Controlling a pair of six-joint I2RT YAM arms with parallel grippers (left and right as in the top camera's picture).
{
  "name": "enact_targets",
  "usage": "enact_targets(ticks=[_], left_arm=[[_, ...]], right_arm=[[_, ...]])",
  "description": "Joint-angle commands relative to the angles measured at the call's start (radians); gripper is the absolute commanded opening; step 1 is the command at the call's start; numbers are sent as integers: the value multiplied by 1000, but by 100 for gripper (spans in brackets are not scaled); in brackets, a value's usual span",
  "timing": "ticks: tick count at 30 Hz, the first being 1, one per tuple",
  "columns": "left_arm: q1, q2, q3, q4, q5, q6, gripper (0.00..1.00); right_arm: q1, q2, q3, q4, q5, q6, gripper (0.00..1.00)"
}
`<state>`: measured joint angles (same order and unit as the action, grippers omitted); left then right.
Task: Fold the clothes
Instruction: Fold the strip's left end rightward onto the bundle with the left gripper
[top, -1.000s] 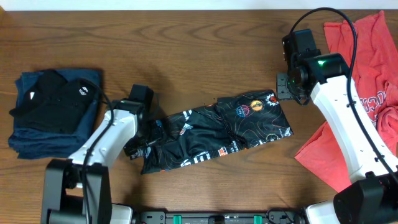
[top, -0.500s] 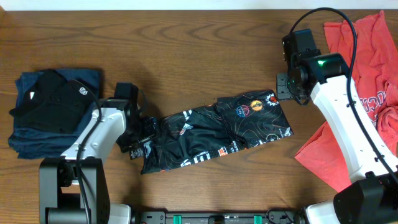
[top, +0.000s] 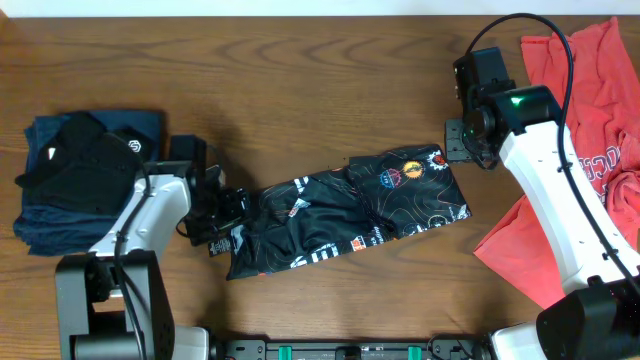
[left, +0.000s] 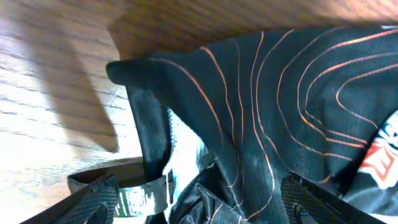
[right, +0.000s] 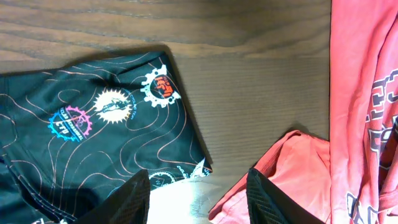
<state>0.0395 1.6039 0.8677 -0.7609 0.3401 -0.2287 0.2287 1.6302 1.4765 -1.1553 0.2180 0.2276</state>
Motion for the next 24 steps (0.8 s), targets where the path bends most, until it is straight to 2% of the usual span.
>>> enact_targets(ticks=[1, 10, 14, 18, 20, 24], left_arm=[[30, 33, -15, -3, 77, 61, 85], [45, 148, -16, 3, 170, 119, 86], [45, 196, -19, 3, 329, 180, 85], [45, 199, -24, -3, 337, 180, 84], [45, 199, -24, -4, 328, 180, 80], [45, 199, -22, -3, 321, 180, 60]], right_arm=[[-10, 6, -2, -2, 11, 16, 48], [-10, 6, -2, -7, 11, 16, 48], [-10, 6, -1, -6, 11, 16, 48], [-10, 6, -2, -5, 11, 16, 48], [-10, 6, -1, -5, 11, 15, 48], [-10, 6, -2, -4, 11, 15, 48]])
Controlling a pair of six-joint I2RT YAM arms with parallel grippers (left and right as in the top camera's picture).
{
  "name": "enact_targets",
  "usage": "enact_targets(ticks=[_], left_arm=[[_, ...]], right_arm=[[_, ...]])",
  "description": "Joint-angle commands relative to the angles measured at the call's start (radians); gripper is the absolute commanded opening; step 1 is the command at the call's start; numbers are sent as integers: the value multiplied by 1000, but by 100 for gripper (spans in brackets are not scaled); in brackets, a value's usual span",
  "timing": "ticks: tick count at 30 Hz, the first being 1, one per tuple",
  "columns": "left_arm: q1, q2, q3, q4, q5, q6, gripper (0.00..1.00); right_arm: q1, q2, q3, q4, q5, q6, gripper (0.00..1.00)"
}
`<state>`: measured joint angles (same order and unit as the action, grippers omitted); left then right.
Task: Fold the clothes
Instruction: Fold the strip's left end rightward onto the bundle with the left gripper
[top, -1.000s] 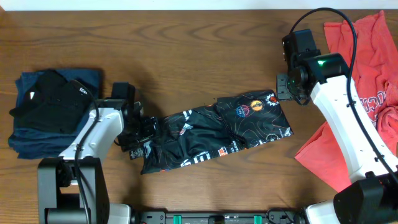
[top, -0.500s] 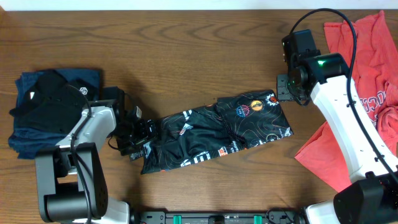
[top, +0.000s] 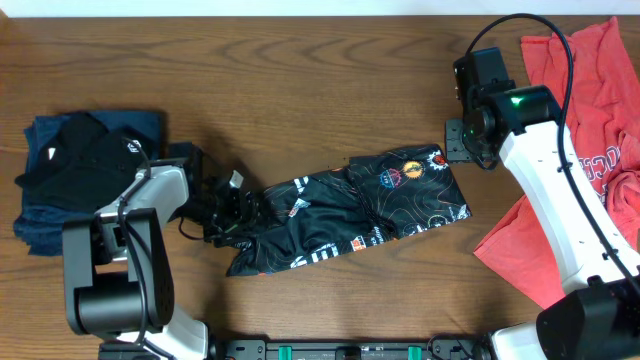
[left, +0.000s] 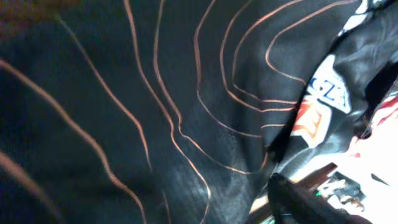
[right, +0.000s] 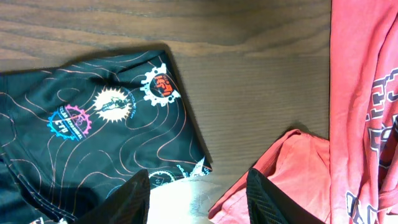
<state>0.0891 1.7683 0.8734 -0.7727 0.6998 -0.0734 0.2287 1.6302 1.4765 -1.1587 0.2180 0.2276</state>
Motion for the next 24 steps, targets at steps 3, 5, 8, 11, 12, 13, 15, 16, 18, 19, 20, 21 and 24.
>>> enact_targets(ticks=[3, 5, 8, 11, 12, 13, 15, 16, 18, 19, 20, 21, 24], left_arm=[[-4, 32, -17, 4, -71, 24, 34], [-4, 28, -5, -10, -99, 24, 20], [2, 6, 32, -45, -139, 17, 10], [21, -31, 88, -88, -183, -4, 6], [31, -46, 113, -106, -206, -16, 6], [40, -60, 137, -123, -224, -26, 6], [59, -85, 191, -156, -266, -49, 6], [66, -95, 218, -171, -283, -56, 6], [76, -108, 280, -207, -306, -59, 6], [78, -109, 309, -225, -311, -59, 6], [78, -109, 340, -246, -321, -60, 6], [78, -109, 373, -268, -335, -63, 6], [77, -109, 448, -314, -339, -88, 6]], right_arm=[[-10, 6, -2, -1, 11, 15, 48], [-10, 6, -2, -1, 11, 15, 48], [-10, 6, -1, 1, 11, 15, 48], [-10, 6, -2, 3, 11, 16, 48], [-10, 6, -2, 3, 11, 16, 49], [-10, 6, -2, 3, 11, 16, 49], [-13, 6, -1, 3, 11, 16, 49], [-14, 6, -2, 3, 11, 15, 48], [-14, 6, -1, 3, 11, 15, 48], [-14, 6, -1, 3, 11, 15, 49], [-14, 6, -1, 3, 11, 15, 48], [-14, 6, -1, 3, 11, 15, 49], [-14, 6, -1, 3, 11, 15, 49]])
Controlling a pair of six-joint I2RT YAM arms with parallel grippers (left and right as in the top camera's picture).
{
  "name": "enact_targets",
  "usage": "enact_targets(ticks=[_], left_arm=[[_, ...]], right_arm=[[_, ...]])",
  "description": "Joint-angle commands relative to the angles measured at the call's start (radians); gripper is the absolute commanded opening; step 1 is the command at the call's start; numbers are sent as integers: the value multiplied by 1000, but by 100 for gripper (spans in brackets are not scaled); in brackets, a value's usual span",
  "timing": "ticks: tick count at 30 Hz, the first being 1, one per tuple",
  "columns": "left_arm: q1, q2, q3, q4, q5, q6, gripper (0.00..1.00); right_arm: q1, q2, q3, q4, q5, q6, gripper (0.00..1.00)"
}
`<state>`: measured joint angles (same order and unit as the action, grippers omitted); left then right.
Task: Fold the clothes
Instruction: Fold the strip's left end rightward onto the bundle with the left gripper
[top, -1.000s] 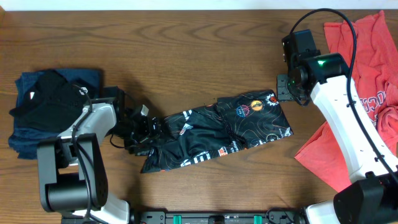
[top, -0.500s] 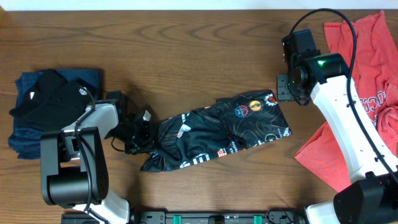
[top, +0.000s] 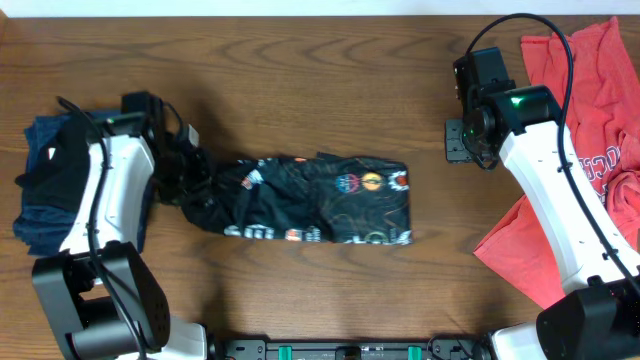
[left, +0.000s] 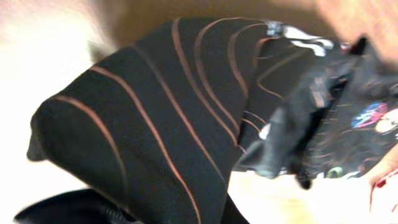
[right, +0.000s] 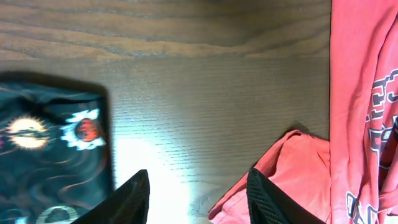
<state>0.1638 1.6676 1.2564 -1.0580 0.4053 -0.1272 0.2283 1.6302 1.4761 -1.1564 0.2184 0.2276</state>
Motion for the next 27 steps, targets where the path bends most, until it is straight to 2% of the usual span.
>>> enact_targets(ticks=[1, 10, 20, 27], left_arm=[[2, -9, 80, -39, -44, -49, 6], [-98, -9, 146, -51, 56, -139, 6], [-268, -9, 207, -27, 62, -246, 6], [-364, -9, 207, 21, 61, -294, 6]], right_arm=[[-14, 6, -1, 0, 11, 15, 49], [-12, 20, -39, 10, -13, -27, 51], [-11, 25, -378, 302, -179, -43, 51], [23, 25, -533, 472, -278, -53, 51]])
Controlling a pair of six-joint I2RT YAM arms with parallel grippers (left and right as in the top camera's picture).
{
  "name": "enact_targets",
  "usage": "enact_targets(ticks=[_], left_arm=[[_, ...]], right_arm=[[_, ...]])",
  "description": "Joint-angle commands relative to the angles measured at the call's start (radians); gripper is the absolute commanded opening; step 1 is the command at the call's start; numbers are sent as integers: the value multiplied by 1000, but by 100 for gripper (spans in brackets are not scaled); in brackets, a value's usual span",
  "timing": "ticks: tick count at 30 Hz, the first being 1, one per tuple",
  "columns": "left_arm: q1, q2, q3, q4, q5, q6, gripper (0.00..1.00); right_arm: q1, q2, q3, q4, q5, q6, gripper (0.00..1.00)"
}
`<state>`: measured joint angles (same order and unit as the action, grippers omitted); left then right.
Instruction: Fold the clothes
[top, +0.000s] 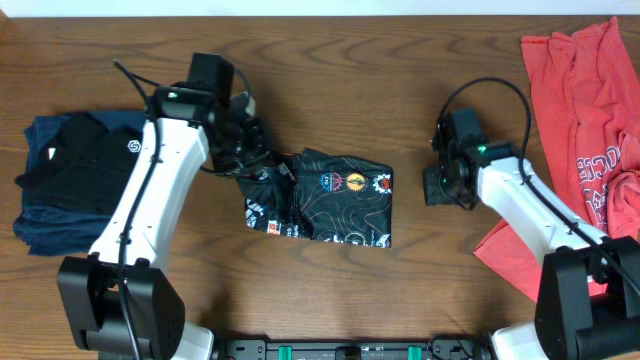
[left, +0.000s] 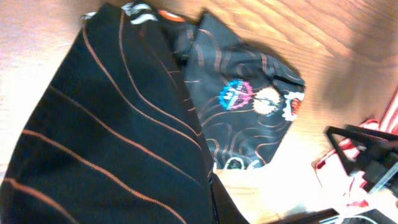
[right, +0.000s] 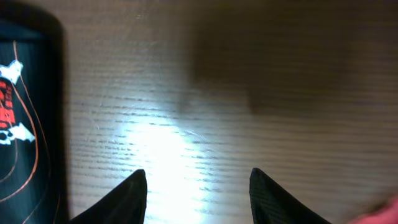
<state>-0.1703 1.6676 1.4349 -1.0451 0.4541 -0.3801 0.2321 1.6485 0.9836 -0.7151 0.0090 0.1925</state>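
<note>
A black garment (top: 335, 200) printed with orange lines and round logos lies doubled up at the table's middle. Its left end rises to my left gripper (top: 250, 155), which is shut on the cloth above the garment's left part. In the left wrist view the held black cloth (left: 106, 143) fills the left side and hides the fingers; the logos (left: 261, 99) lie beyond it. My right gripper (top: 433, 187) is open, low over bare wood just right of the garment. Its fingertips (right: 134, 196) stand wide apart, with the garment's edge (right: 25, 106) at far left.
A pile of folded dark blue and black clothes (top: 70, 185) sits at the left edge. A loose red shirt (top: 585, 120) lies spread at the right edge, reaching toward the front. Bare wooden table (top: 350, 60) lies behind the garment.
My left gripper has moved right and back from beside the dark pile, taking the garment's left end with it. The long strip is now shorter and doubled. The right gripper is lower and nearer the garment.
The garment first lay slantwise, my left gripper at its near-left end, the right one open by its far-right corner. Then the left gripper was in on that end. Then the garment lay straight, further left. Now its left end is lifted toward the middle.
</note>
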Motion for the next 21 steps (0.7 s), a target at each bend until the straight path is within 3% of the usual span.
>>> enact_targets(ticks=[1, 16, 21], left_arm=[[-43, -9, 28, 16, 13, -53, 6], [-212, -6, 1, 29, -40, -69, 6], [-264, -5, -6, 34, -40, -125, 6]], right_arm=[[27, 6, -52, 44, -71, -17, 51], [122, 7, -117, 153, -70, 21, 53], [123, 7, -117, 155, -70, 21, 53]])
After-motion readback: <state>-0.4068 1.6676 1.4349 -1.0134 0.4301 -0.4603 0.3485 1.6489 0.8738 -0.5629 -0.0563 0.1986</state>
